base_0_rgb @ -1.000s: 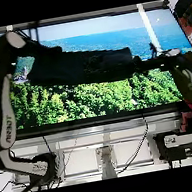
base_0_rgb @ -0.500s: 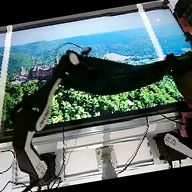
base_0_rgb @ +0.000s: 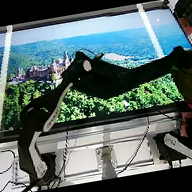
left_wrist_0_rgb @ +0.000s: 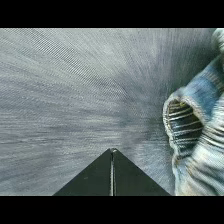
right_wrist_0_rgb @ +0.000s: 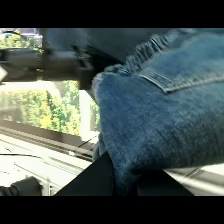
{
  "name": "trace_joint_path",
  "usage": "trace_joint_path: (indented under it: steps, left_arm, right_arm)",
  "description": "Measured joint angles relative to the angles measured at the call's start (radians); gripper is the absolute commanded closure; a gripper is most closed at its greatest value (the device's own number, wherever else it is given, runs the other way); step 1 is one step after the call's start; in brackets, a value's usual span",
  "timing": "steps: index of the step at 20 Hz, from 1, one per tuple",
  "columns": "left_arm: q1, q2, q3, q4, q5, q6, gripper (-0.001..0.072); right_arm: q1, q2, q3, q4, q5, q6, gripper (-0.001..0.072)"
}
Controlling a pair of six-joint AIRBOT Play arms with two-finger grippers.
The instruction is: Fold the clothes and pants, and hang the long-sleeved shirts on hangers.
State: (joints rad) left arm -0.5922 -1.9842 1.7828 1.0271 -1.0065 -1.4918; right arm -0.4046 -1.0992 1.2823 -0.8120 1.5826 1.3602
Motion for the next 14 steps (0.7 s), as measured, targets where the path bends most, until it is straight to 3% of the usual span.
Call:
trace_joint_path:
  steps: [4, 12, 14]
  left_arm:
    - [0.128, 0.129, 0.000, 0.042, -0.037, 0.027, 0.0692]
    - [0.454, 0.398, 0.000, 0.120, -0.059, 0.002, 0.0689]
    - [0.504, 0.425, 0.000, 0.126, -0.068, -0.002, 0.0689]
  right_arm:
    - [0.278, -0.180, 0.176, -0.038, -0.097, 0.017, 0.0687]
    - [0.850, -0.779, 0.714, -0.097, -0.245, 0.070, 0.0659]
    - [0.924, -0.864, 0.768, -0.102, -0.355, 0.083, 0.0294]
